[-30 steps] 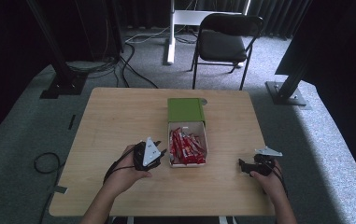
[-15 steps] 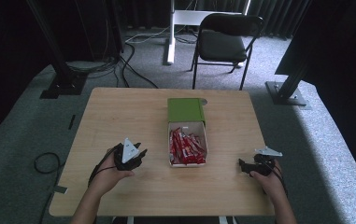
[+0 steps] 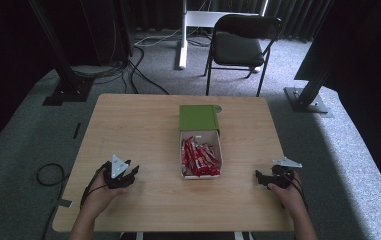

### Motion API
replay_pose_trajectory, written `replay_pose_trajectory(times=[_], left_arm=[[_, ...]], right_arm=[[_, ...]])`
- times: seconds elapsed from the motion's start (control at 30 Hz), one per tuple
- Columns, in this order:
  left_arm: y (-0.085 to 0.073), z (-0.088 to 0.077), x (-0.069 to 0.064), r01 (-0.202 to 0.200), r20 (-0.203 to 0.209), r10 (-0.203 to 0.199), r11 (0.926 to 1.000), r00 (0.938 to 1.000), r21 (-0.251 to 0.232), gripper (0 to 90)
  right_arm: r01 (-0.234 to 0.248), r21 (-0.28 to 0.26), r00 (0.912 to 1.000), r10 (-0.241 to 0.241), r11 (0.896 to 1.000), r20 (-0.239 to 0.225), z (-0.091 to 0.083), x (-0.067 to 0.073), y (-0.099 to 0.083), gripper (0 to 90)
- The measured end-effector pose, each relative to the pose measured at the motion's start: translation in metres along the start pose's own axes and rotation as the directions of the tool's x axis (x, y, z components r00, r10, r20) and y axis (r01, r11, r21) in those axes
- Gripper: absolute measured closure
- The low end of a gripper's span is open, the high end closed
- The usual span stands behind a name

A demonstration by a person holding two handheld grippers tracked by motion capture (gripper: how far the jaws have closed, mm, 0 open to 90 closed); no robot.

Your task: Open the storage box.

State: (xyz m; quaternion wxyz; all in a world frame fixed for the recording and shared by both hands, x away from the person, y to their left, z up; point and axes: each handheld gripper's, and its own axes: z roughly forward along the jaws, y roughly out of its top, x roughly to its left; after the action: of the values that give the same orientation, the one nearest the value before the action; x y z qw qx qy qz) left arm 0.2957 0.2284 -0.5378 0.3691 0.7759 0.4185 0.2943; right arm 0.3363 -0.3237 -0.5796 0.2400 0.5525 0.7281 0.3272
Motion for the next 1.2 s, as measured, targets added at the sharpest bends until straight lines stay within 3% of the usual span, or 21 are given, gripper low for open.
replay_pose_trajectory(times=[0.13, 0.3, 0.5, 0.6, 0.8, 0.9, 1.07, 1.13, 1.2], left_arm=[[-0.01, -0.002, 0.006, 0.038, -0.015, -0.038, 0.999, 0.9992, 0.022, 55.4], [-0.02, -0.005, 0.013, 0.084, -0.043, -0.082, 0.9959, 0.9957, 0.033, 55.4], [-0.032, -0.007, 0.018, 0.144, -0.066, -0.141, 0.9888, 0.9878, 0.04, 50.7], [-0.036, -0.007, 0.021, 0.188, -0.088, -0.183, 0.9811, 0.9792, 0.048, 49.4], [-0.04, -0.008, 0.026, 0.219, -0.099, -0.215, 0.9752, 0.9717, 0.034, 38.5], [-0.04, -0.009, 0.027, 0.274, -0.111, -0.27, 0.9611, 0.9565, 0.029, 33.7], [-0.039, -0.012, 0.029, 0.309, -0.135, -0.304, 0.951, 0.9431, 0.017, 28.0], [-0.039, -0.013, 0.031, 0.341, -0.138, -0.336, 0.9401, 0.9319, 0.013, 25.9], [-0.04, -0.013, 0.033, 0.35, -0.142, -0.346, 0.9367, 0.9274, 0.003, 22.0]], right_arm=[[0.0, 0.0, 1.0, 0.0, 1.0, 0.0, 0.0, 0.0, 0.0, 11.5], [0.001, 0.0, 1.0, -0.001, 1.0, 0.0, 0.0, 0.0, 0.0, 11.5], [0.002, 0.0, 1.0, -0.002, 1.0, 0.0, 0.0, 0.0, 0.0, 11.5], [0.001, 0.001, 1.0, -0.001, 1.0, 0.0, 0.0, 0.0, 0.0, 11.5], [0.0, 0.0, 1.0, 0.0, 1.0, 0.0, 0.0, 0.0, 0.0, 11.4], [0.0, 0.0, 1.0, 0.0, 1.0, 0.0, 0.0, 0.0, 0.0, 11.5], [0.0, 0.0, 1.0, 0.0, 1.0, 0.001, 0.0, 0.0, 0.0, 11.5], [-0.001, 0.0, 1.0, 0.001, 1.0, 0.001, 0.0, 0.0, 0.0, 11.5], [-0.001, 0.0, 1.0, 0.001, 1.0, 0.001, 0.0, 0.0, 0.0, 11.5]])
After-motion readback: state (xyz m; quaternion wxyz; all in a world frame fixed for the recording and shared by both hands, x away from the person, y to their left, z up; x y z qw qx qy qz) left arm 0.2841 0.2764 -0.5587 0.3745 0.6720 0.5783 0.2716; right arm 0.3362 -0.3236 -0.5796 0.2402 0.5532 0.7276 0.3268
